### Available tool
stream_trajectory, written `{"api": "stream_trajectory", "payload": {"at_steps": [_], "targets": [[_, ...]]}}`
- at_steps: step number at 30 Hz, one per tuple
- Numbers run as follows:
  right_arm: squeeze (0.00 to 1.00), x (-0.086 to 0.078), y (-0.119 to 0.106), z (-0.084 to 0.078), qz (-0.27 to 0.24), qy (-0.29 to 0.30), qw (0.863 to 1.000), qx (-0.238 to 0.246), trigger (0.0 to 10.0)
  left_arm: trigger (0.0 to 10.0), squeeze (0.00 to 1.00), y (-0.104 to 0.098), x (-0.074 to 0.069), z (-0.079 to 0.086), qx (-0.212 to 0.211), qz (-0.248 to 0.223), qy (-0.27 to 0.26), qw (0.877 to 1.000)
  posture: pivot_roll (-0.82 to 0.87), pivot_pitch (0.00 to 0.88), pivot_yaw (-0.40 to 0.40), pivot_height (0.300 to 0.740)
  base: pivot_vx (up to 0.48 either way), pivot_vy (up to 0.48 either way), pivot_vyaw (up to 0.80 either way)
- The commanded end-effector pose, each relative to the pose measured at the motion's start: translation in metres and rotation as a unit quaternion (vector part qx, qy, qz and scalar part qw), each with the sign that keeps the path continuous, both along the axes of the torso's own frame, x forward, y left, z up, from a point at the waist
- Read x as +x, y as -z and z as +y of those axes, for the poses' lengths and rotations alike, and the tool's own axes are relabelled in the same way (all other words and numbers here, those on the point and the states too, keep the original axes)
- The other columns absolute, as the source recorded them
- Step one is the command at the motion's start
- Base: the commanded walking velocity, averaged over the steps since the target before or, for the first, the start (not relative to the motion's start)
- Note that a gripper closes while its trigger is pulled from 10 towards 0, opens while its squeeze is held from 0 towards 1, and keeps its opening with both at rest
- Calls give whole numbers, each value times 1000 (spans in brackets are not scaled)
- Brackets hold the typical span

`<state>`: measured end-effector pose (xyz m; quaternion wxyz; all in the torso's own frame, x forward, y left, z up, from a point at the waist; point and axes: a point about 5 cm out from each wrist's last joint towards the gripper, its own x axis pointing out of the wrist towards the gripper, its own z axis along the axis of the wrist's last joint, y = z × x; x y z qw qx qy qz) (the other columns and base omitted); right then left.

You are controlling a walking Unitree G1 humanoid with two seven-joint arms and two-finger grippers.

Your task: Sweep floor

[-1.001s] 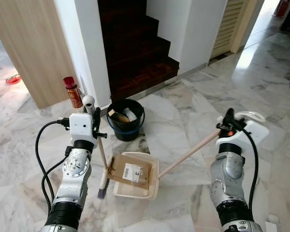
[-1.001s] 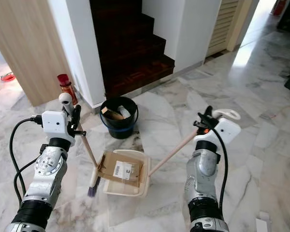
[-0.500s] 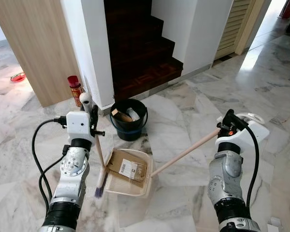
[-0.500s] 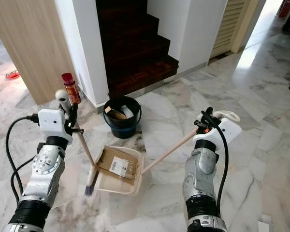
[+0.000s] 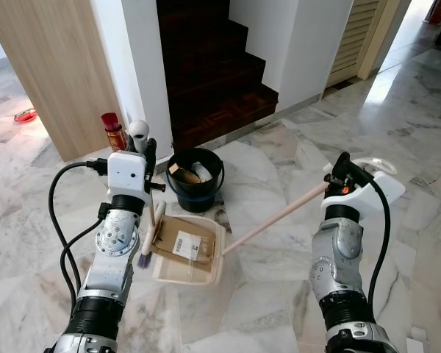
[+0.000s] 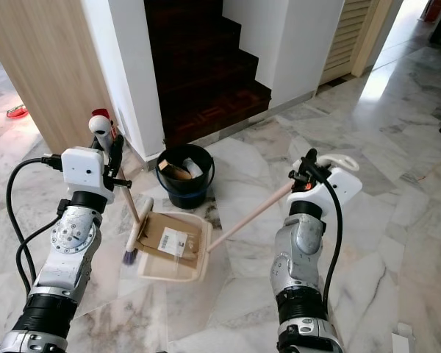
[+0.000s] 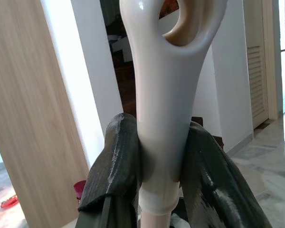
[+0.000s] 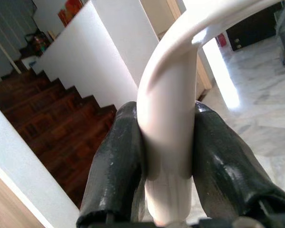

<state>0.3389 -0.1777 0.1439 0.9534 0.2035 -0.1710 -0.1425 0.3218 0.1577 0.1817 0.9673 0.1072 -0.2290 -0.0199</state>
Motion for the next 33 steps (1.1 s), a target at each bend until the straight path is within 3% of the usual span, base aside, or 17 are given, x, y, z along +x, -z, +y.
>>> {"api": "stream_trajectory", "payload": {"at_steps": [1,12,33], "targets": [[0,4,-27,4,-61,-2,998,21,10000,10000,0,-29,-1,-7,16,-63,11,998,100,0,-14,740,0,0,0],[0,8,-37,7,-78,-8,997,29,10000,10000,0,-41,1,-9,39,-89,5,995,101,0,-18,740,0,0,0],[0,10,-43,13,-88,-32,995,16,10000,10000,0,-41,3,-19,73,-95,9,993,93,0,-23,740,0,0,0]]}}
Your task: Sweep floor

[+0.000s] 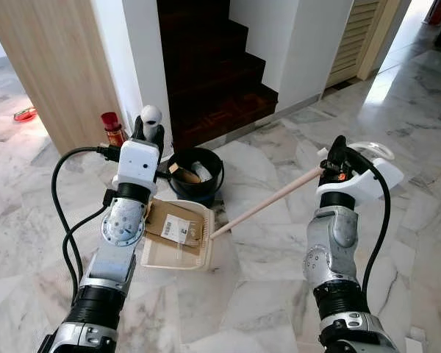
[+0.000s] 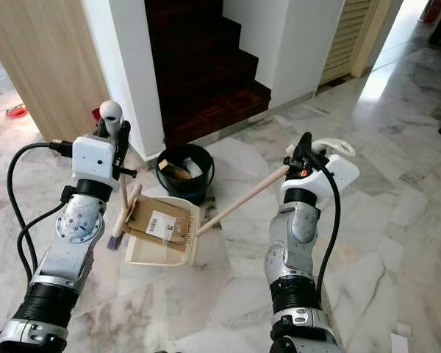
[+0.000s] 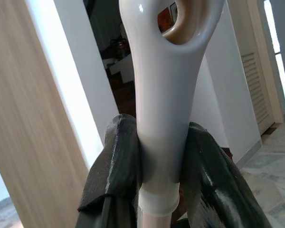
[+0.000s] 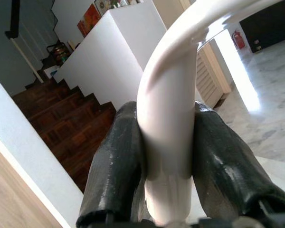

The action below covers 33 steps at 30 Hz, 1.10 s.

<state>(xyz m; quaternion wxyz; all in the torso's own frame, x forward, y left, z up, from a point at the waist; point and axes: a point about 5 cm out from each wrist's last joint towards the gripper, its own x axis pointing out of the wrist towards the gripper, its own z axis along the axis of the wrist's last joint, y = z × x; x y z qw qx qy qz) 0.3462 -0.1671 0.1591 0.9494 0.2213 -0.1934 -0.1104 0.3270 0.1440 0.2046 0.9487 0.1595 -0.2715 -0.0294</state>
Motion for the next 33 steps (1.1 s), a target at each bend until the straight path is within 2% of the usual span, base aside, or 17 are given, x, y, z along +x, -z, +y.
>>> {"api": "stream_trajectory", "payload": {"at_steps": [1,10,19,33], "targets": [[0,3,-28,3,-58,-7,998,6,10000,10000,0,-18,-2,-6,19,-49,9,999,93,0,-23,740,0,0,0],[0,4,-28,5,-57,-17,998,5,10000,10000,0,-19,-2,-7,21,-53,10,998,96,0,-26,740,0,0,0],[0,5,-31,6,-63,-21,998,8,10000,10000,0,-21,0,-9,40,-59,2,997,101,0,-28,740,0,0,0],[0,6,-32,5,-64,-26,998,8,10000,10000,0,-22,0,-8,43,-62,-7,997,101,0,-30,740,207,0,0]]}}
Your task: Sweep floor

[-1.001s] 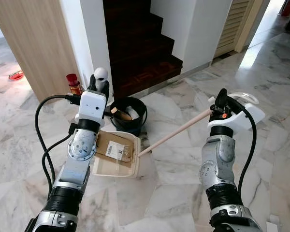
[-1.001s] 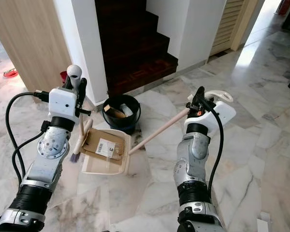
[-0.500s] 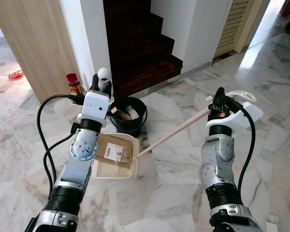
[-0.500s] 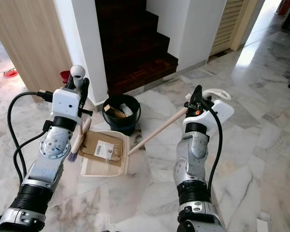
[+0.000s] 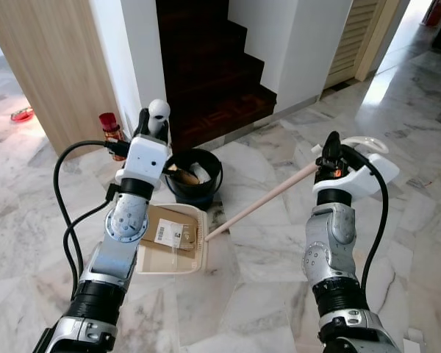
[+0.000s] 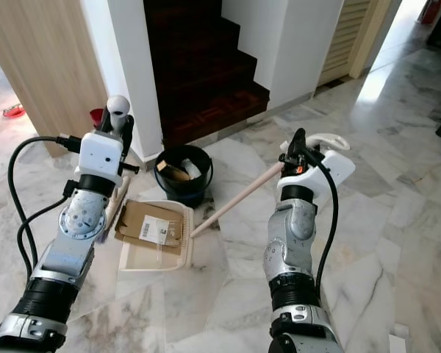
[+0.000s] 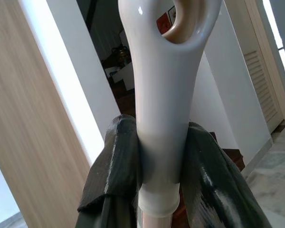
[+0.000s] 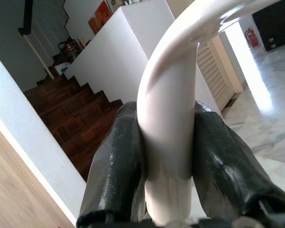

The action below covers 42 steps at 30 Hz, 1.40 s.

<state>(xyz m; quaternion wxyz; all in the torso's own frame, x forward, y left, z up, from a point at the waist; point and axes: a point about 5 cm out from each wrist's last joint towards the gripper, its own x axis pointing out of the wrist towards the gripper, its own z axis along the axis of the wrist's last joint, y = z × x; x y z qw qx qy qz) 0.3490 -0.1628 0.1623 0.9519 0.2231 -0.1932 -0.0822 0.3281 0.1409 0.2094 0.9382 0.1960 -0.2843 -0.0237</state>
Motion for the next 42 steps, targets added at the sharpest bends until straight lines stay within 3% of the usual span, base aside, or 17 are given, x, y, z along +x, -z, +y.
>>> {"api": "stream_trajectory", "payload": {"at_steps": [1,42], "targets": [[0,3,-29,1,-58,1,998,14,10000,10000,0,-17,-1,-4,9,-45,7,999,101,0,-31,740,247,0,0],[0,4,-28,1,-55,-4,998,13,10000,10000,0,-21,3,-4,11,-52,0,999,125,0,-31,740,275,0,0]]}}
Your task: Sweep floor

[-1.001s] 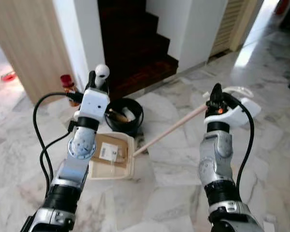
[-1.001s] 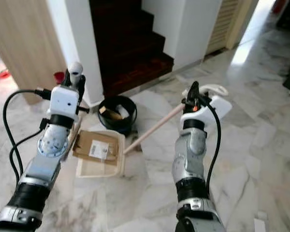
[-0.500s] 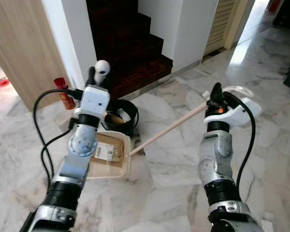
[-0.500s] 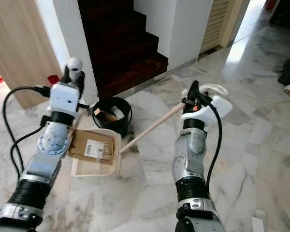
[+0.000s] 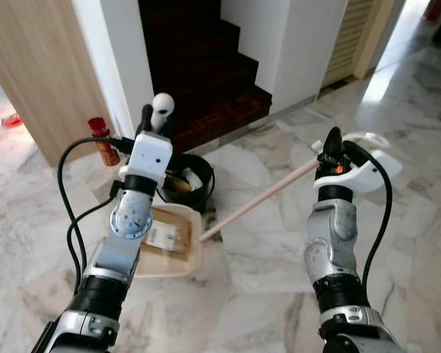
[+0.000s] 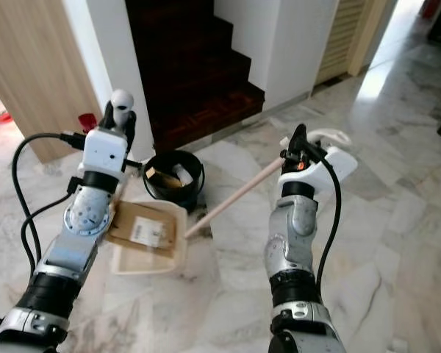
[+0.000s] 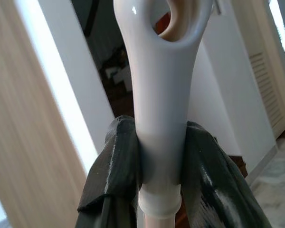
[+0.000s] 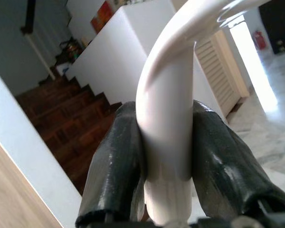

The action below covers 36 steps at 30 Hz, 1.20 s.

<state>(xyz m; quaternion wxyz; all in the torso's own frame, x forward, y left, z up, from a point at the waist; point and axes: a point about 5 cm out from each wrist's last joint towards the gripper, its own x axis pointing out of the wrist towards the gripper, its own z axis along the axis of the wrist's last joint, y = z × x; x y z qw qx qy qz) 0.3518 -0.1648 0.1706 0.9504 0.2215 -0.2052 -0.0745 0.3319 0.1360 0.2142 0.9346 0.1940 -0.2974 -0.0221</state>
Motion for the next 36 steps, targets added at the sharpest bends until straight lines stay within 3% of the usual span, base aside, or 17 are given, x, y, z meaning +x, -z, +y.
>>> {"api": "stream_trajectory", "payload": {"at_steps": [1,16,24,36], "targets": [[0,1,-20,3,-42,-1,999,17,10000,10000,0,-17,-1,1,13,-39,-2,999,124,0,-34,740,289,0,0],[0,1,-22,3,-44,-4,999,6,10000,10000,0,-15,0,-2,10,-38,1,999,105,0,-37,740,289,0,0],[0,3,-23,5,-44,-7,999,4,10000,10000,0,-17,0,-2,10,-42,1,999,107,0,-41,740,289,0,561],[0,2,-23,4,-43,-5,999,2,10000,10000,0,-19,-1,1,10,-47,-6,999,108,0,-42,740,289,0,69]]}}
